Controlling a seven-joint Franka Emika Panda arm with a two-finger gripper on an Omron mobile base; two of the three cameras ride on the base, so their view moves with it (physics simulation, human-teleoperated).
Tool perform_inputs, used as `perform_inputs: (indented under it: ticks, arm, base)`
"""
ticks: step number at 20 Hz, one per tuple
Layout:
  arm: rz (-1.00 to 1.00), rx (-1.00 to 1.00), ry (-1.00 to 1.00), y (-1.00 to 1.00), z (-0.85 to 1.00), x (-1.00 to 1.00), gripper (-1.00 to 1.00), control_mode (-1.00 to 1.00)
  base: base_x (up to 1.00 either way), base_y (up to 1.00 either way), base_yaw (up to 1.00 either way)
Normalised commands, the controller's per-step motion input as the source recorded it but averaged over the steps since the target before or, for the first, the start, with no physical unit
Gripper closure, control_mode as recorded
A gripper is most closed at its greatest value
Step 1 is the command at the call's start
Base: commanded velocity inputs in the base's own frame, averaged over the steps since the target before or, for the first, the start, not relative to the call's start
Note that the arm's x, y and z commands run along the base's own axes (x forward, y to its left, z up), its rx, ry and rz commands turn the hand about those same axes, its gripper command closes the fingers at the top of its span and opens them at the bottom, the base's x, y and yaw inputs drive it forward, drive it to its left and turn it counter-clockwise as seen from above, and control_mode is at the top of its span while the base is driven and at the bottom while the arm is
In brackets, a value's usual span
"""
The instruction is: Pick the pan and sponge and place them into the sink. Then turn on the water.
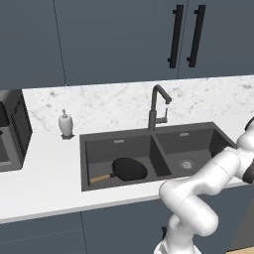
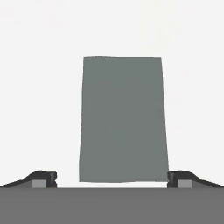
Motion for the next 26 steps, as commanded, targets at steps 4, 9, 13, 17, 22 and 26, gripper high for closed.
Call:
perform_inputs:
  ticks: [4, 9, 13, 17, 22, 26]
  arm:
    - [0.02, 0.0, 0.0, 0.0, -0.03, 0.21, -1.0, -1.0]
    - [0.01, 0.0, 0.0, 0.0, -0.14, 0.23, -1.0, -1.0]
    - [0.02, 0.0, 0.0, 0.0, -0.27, 0.18, -1.0, -1.0]
    - [0.02, 0.0, 0.0, 0.0, -0.38, 0.1, 1.0, -1.0]
    - [0.01, -0.02, 0.01, 0.25, -0.41, -0.02, 1.0, -1.0]
    - [0.0, -0.04, 0.0, 0.55, -0.38, -0.27, 1.0, -1.0]
  base:
    - [0.0, 0.0, 0.0]
    - [0.0, 0.0, 0.0]
    - [0.0, 0.0, 0.0]
    - [0.0, 0.0, 0.0]
    - [0.0, 0.0, 0.0]
    - [0.0, 0.0, 0.0]
